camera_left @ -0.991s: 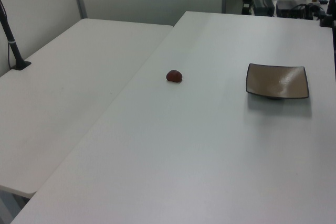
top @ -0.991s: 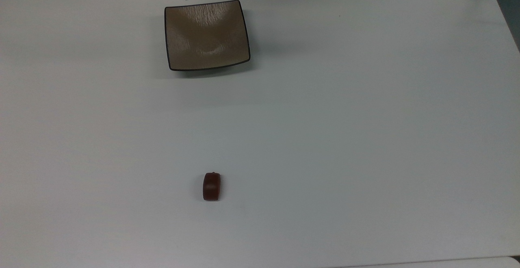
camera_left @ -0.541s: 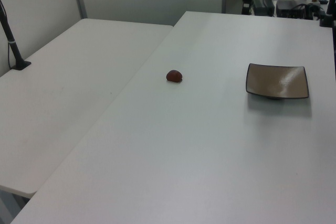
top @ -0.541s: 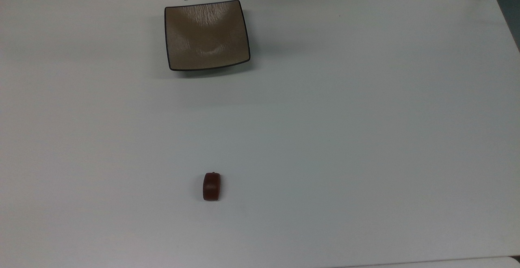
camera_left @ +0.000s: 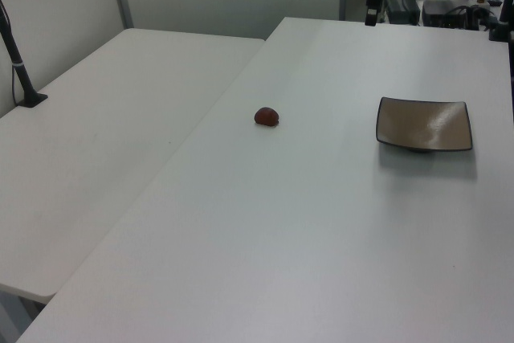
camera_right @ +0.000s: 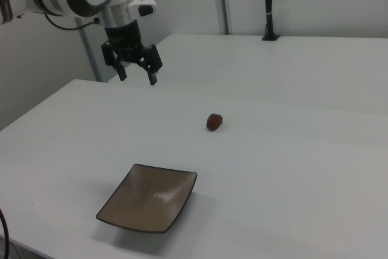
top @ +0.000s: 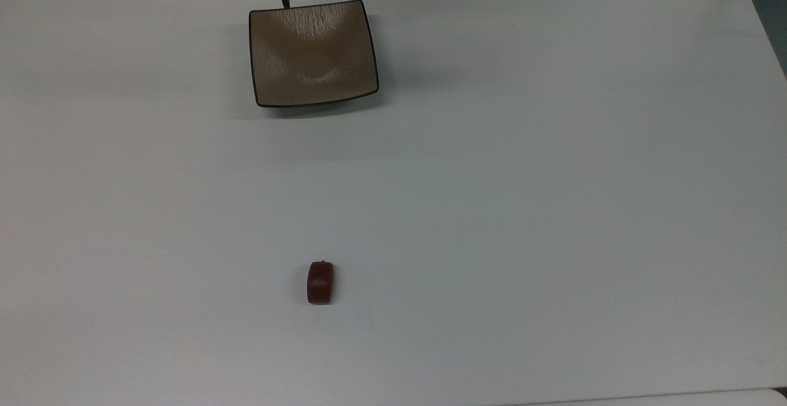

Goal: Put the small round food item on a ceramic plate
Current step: 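Move the open gripper from the plate toward the red food item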

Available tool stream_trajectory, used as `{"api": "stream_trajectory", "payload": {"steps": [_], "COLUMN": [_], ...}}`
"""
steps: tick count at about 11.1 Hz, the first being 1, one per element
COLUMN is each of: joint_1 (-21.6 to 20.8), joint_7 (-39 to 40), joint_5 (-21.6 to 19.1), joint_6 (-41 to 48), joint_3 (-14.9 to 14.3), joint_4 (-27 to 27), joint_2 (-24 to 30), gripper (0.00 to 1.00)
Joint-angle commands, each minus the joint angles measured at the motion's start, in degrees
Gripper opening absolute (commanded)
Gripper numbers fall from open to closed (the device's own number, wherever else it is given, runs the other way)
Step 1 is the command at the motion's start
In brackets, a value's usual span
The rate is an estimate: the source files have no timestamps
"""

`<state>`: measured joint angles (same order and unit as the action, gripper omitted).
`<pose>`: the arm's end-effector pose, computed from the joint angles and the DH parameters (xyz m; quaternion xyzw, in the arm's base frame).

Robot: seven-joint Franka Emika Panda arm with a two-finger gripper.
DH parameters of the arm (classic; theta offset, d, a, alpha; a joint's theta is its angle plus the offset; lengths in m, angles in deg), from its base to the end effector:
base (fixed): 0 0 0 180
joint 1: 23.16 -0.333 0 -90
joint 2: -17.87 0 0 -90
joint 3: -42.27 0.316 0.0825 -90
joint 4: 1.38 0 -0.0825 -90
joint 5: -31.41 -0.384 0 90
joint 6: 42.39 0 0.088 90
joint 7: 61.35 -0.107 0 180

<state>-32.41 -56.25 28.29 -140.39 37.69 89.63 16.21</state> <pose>0.5742 0.0527 0.6128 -0.9952 -0.0826 -0.0466 0.0258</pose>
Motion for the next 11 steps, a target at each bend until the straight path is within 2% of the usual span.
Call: {"api": "stream_trajectory", "payload": {"steps": [1,2,4,8,11], "joint_1": [-0.6,-0.25,2.56,3.18,3.27], "joint_7": [-6.14,-7.9,-9.49,-10.55,-12.92], "joint_5": [-0.04,-0.13,-0.57,-1.36,-1.36], "joint_6": [-1.4,-1.48,-5.67,-11.84,-19.13], "joint_3": [-1.57,-1.57,-0.96,-1.04,-1.04], "joint_4": [-6.43,-9.16,-10.42,-14.97,-15.69], "joint_2": [-4.99,-7.02,-8.27,-15.8,-20.47], "gripper": [1.0,1.0,1.0,1.0,1.0]}}
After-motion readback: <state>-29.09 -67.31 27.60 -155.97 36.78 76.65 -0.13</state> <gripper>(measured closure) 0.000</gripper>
